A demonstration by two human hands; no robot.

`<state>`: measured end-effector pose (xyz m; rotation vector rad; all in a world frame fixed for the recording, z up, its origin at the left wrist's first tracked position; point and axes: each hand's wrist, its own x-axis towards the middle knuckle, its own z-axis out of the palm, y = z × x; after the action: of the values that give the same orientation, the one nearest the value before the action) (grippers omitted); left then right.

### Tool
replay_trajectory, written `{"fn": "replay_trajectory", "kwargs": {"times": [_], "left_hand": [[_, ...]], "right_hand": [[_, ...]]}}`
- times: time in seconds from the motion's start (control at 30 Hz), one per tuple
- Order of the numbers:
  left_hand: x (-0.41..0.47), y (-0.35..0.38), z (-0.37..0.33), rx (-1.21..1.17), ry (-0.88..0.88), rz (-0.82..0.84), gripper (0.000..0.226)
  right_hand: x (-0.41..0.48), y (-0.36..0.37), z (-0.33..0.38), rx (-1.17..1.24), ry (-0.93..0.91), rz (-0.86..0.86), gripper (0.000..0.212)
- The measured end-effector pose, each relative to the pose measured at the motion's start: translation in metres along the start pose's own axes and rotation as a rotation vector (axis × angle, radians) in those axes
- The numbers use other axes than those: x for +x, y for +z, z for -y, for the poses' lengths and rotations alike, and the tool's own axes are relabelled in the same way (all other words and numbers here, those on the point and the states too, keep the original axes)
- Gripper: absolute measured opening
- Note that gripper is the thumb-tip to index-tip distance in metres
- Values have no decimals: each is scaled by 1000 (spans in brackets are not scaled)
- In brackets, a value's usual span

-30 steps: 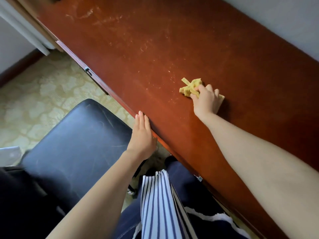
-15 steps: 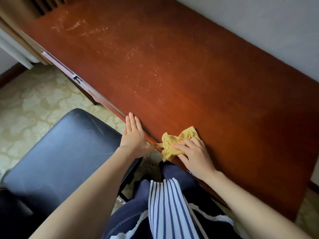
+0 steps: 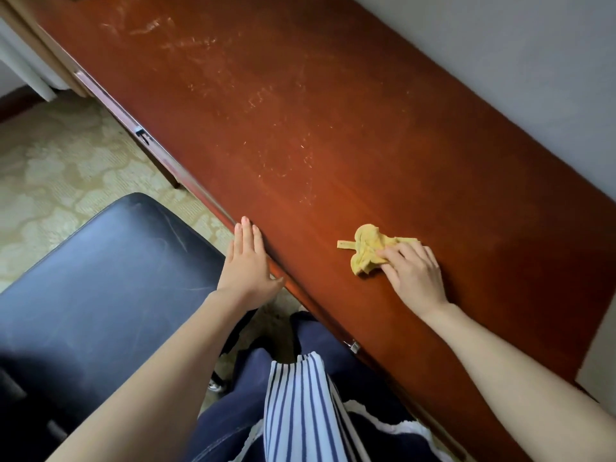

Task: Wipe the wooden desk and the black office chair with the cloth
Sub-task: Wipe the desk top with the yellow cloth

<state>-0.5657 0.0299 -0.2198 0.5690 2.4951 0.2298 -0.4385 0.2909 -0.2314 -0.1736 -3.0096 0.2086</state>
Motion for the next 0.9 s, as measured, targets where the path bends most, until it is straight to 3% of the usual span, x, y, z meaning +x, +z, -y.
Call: {"fn": "replay_trajectory", "kwargs": {"times": [0.13, 0.4, 0.53, 0.67, 0.8, 0.9], "left_hand": [[1, -1, 0, -34, -22, 6, 101], [2, -5, -4, -116, -82, 62, 99], [3, -8, -1, -149, -94, 58, 93], [-2, -13, 6, -304, -90, -14, 79], [-18, -11, 8, -650, -130, -170, 51], [-32, -9, 7, -1070, -272, -74, 44]], "right_hand": [[60, -2, -9, -21, 132, 27, 18], [176, 5, 14, 121, 521, 21, 26], [194, 20, 55, 134, 413, 54, 20], [174, 28, 92, 152, 130, 100, 17], [132, 26, 117, 215, 2, 160, 17], [96, 19, 138, 414, 117, 193, 14]]}}
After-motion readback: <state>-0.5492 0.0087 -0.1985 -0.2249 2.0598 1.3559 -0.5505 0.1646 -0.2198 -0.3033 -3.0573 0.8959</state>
